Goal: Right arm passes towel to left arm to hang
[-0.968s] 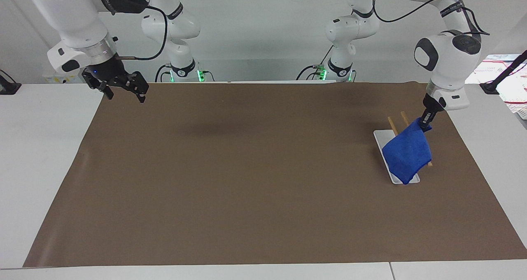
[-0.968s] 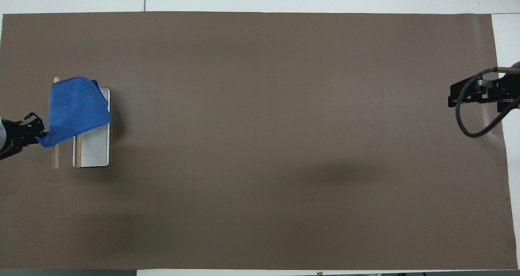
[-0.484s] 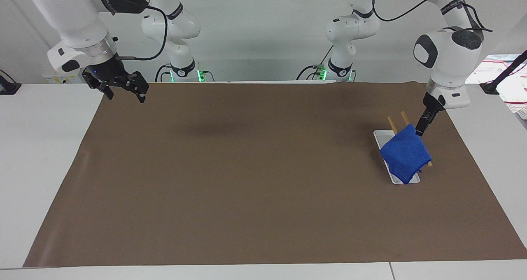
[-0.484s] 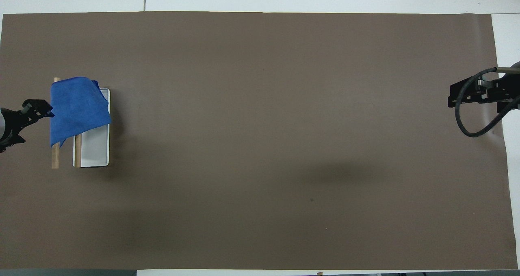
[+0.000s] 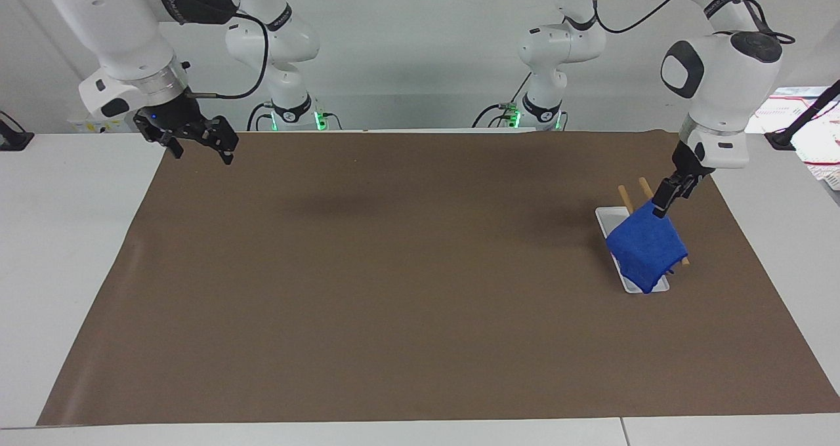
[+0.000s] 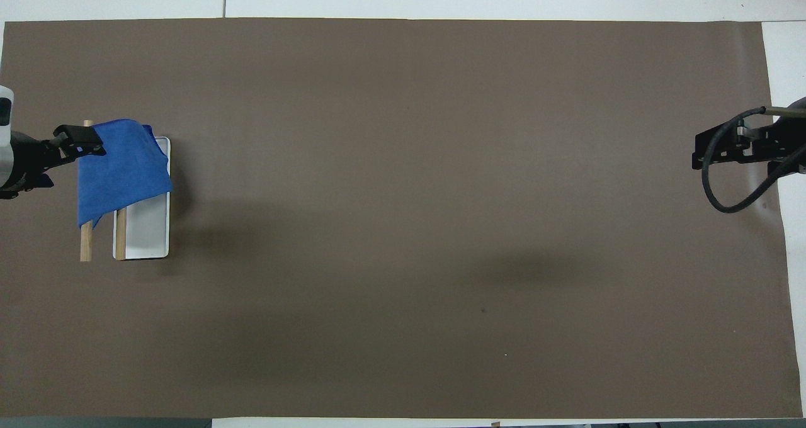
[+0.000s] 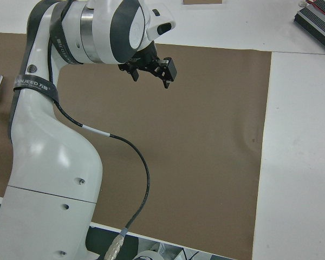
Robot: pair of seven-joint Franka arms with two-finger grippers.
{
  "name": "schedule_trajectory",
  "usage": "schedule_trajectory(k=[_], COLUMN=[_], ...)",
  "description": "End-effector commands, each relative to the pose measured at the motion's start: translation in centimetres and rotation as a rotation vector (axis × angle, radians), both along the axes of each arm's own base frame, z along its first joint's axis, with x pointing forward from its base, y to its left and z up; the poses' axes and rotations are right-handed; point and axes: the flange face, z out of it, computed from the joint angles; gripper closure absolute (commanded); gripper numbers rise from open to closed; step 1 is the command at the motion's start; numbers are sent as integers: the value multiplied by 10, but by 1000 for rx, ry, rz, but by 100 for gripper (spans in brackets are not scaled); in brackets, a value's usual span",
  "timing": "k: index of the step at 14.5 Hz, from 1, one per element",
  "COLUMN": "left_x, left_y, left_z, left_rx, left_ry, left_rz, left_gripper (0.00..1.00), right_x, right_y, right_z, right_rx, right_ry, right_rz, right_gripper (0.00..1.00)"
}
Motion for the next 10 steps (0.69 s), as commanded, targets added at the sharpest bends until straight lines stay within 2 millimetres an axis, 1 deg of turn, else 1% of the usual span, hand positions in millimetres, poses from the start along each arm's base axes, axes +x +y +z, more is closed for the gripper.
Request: schedule_trajectory(k=[1, 4, 5, 8, 10], left_x=[5, 1, 5, 15, 15], left_y=[-39, -65, -69, -69, -64], left_z=[15, 33, 36, 61, 80], left_rx=[-6, -29, -43, -50, -67], left_ry=[35, 82, 101, 170, 204], left_rz=[-122, -236, -265, -333, -375], left_gripper=[0, 0, 0, 0, 0], right_x=[-6, -6, -6, -6, -6], right_y=[1, 1, 1, 0, 2], right_z=[1, 1, 1, 1, 1], right_rx=[-3, -3, -3, -3, -3], right_ry=[-8, -8, -8, -8, -8], right_rz=[-3, -3, -3, -3, -1], right_gripper=[0, 0, 0, 0, 0])
